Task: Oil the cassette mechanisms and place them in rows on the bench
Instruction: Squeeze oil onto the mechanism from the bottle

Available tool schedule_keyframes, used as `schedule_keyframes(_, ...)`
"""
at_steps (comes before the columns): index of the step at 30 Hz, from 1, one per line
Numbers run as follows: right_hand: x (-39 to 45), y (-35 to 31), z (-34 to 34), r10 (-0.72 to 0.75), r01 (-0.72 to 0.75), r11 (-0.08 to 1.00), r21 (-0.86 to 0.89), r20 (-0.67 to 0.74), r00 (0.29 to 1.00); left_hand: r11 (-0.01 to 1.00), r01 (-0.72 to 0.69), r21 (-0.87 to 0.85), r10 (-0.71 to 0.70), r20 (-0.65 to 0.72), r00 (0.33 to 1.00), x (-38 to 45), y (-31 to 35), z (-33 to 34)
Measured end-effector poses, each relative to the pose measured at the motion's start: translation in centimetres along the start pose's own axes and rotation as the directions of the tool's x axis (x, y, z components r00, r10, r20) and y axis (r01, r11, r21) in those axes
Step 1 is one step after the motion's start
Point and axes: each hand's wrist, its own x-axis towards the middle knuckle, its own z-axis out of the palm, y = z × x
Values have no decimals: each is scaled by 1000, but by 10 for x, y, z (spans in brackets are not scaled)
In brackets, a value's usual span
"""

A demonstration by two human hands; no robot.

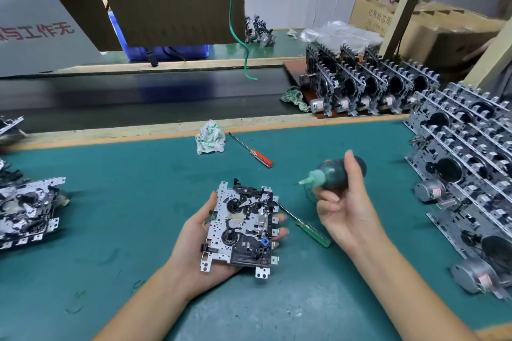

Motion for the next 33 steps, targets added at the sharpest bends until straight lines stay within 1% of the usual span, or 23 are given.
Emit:
schedule_keyframes(2,-2,3,2,-74,74,990,-116,5,997,1000,2,7,-2,-6,1000,0,0,0)
schedule_keyframes(5,-7,8,2,-223,238,929,-284,86,971,1000,0,16,0,6,1000,1,0,1)
schedule_keyframes(7,-9,11,1,-284,309,896,-318,125,951,1000,1,23,-1,7,1000,1,0,1)
schedule_keyframes(9,-9,13,0,-309,341,872,-351,145,940,1000,0,17,0,11,1000,1,0,1)
schedule_keyframes(12,-9,17,0,-316,355,842,-405,162,935,1000,0,11,0,15,1000,0,0,1)
schedule_keyframes(17,-8,19,0,-315,358,826,-436,169,934,1000,6,-8,-6,12,1000,1,0,1)
schedule_keyframes(29,-6,20,-2,-335,384,813,-438,187,924,1000,-12,18,12,-9,1000,0,0,-1)
schedule_keyframes(33,-6,18,-2,-340,377,802,-462,165,926,1000,-9,23,10,-18,1000,1,0,-1)
